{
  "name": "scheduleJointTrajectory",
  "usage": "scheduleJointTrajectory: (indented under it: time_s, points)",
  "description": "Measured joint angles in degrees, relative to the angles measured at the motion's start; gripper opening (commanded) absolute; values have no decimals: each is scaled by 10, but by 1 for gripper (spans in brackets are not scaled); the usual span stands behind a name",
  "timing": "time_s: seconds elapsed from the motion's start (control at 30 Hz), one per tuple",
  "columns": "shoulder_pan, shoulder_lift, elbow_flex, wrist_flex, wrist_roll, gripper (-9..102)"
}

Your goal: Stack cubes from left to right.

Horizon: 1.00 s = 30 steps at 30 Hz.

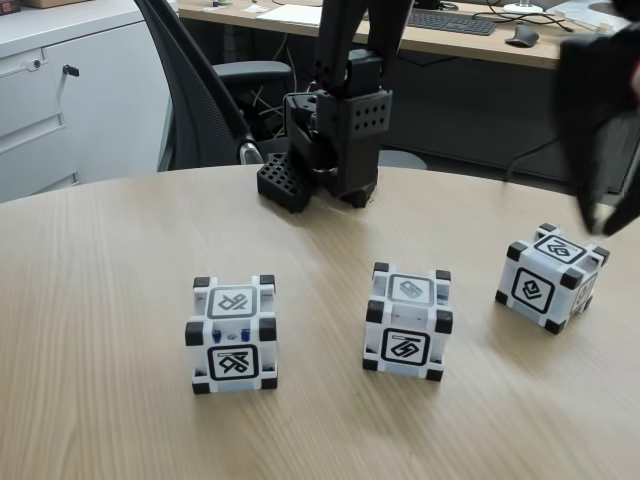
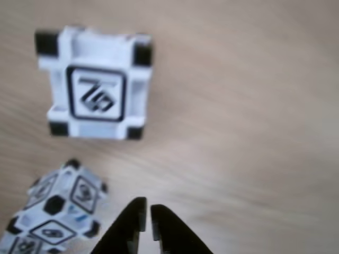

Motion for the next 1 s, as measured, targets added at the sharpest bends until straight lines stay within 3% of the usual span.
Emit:
scheduleJointTrajectory:
  time_s: [0.63,1.0]
  points:
    - [-18,0,-2,96,40,1]
    - [-18,-6,-2,96,40,21]
